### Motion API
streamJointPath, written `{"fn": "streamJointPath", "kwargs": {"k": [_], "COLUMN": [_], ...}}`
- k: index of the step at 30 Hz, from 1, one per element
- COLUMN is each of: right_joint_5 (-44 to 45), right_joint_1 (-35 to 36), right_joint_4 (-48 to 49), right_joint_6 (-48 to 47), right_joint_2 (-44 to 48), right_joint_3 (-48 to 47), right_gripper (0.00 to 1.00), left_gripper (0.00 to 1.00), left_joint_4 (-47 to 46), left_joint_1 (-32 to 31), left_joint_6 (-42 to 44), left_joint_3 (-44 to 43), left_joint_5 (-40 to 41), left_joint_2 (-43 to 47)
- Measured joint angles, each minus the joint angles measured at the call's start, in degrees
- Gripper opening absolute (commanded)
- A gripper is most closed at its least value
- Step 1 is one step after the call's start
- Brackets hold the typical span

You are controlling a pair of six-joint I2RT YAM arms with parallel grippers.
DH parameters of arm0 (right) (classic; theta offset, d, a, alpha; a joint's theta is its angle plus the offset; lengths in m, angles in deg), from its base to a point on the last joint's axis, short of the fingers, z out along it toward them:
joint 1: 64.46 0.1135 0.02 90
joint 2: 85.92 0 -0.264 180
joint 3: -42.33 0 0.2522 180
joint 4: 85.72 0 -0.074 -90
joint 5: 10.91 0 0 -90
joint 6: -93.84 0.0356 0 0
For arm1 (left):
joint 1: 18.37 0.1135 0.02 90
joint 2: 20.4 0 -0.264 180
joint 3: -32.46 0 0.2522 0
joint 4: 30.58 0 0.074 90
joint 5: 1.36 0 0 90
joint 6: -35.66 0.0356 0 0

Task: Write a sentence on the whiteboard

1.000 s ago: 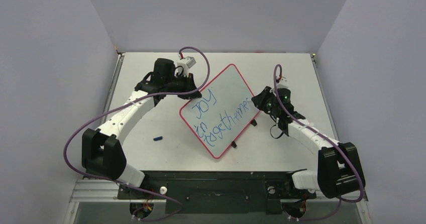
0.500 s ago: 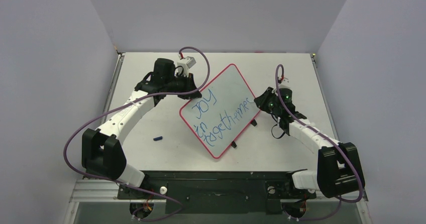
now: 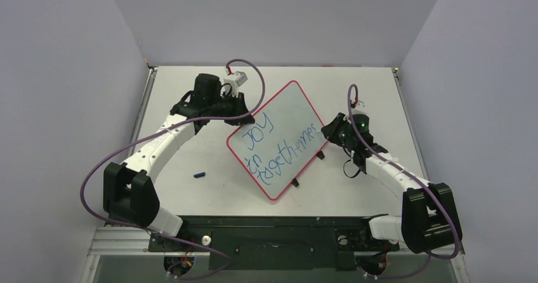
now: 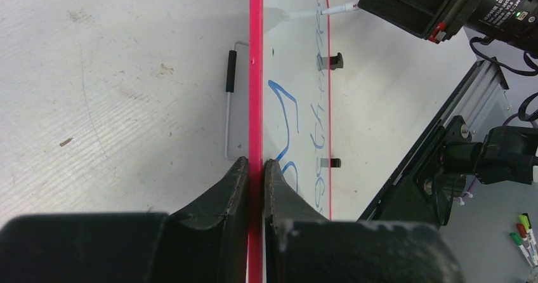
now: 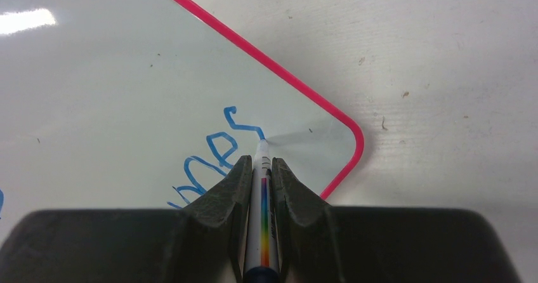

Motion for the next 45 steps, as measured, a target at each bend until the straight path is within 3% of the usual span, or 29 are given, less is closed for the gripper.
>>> {"fn": "streamJointPath", "kwargs": {"k": [22,32,45], "right_joint_5": [0.46,1.18,0.94], "right_joint_1": [0.79,-1.90,-2.29], "right_joint_4": [-6.64,-6.29,-5.03], "right_joint_6": [-0.39,-0.15,0.33], "right_joint_2": [6.93,1.64,-3.08], "right_joint_3": [-1.20,-7.17,-7.52], "right_gripper": [0.00,0.00,0.00], "left_gripper": [0.00,0.00,0.00], "left_joint_4": [-0.15,-0.15,-0.15], "left_joint_1": [-0.28,-0.28,-0.28], "left_joint_6": [0.02,0.04,0.04], "left_joint_3": [0.02,0.11,0.11], "left_joint_5": [-0.42,-0.42,-0.42], "left_joint_2": [0.66,0.74,0.74]}}
